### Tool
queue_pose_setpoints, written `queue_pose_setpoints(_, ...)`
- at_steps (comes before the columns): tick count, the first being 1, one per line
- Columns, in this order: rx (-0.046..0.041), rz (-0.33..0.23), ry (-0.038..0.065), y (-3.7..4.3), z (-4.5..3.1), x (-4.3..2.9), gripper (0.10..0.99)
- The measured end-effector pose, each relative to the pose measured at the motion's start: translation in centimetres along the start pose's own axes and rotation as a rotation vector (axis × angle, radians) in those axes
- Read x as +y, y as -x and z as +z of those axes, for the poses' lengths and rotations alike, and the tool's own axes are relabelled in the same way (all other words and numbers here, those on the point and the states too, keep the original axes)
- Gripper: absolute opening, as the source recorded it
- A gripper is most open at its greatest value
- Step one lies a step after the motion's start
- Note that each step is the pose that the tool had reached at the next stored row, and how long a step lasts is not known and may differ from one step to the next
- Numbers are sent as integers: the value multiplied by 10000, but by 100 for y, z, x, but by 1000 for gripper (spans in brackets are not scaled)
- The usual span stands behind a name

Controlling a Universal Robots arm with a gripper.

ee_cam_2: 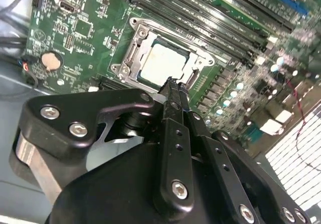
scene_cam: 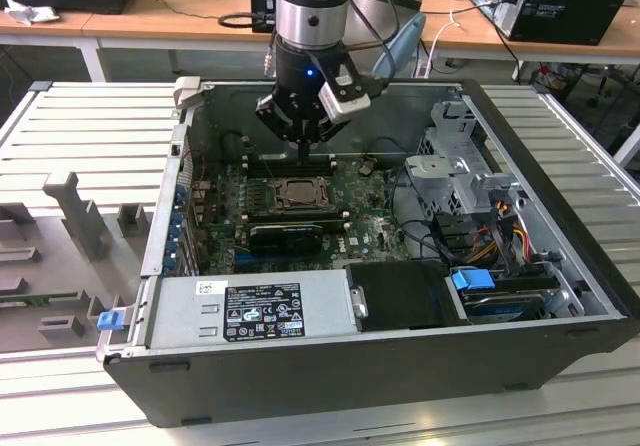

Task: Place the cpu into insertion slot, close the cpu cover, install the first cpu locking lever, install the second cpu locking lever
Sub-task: 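Install the first cpu locking lever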

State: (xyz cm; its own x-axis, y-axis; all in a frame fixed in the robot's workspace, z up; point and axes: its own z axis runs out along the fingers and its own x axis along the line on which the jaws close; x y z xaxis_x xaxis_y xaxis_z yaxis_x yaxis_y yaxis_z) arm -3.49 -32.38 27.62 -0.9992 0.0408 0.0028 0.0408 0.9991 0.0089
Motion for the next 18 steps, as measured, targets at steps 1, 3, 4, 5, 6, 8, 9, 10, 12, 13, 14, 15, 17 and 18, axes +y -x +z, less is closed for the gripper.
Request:
queue_pose_setpoints(1, 1, -127, -3, 0, 3, 0, 106)
queue_pose_setpoints(3, 2, -419, -5, -1, 10, 0, 106)
queue_pose_setpoints(4, 3, -532, -7, -9, 15, -1, 106)
queue_pose_setpoints(5, 5, -598, -8, -39, 22, -2, 106)
queue_pose_setpoints(6, 6, -619, -9, -90, 28, -5, 106)
queue_pose_setpoints(8, 4, -640, -6, -164, 37, -7, 106)
queue_pose_setpoints(9, 6, -653, -8, -227, 41, -10, 106)
queue_pose_setpoints(10, 6, -655, -8, -265, 44, -12, 106)
queue_pose_setpoints(12, 6, -663, -8, -363, 50, -16, 106)
queue_pose_setpoints(13, 5, -667, -7, -443, 58, -19, 106)
queue_pose_setpoints(14, 5, -670, -7, -498, 63, -21, 106)
queue_pose_setpoints(15, 6, -673, -8, -542, 67, -23, 106)
queue_pose_setpoints(17, 5, -680, -7, -638, 78, -27, 106)
queue_pose_setpoints(18, 6, -683, -7, -677, 82, -27, 106)
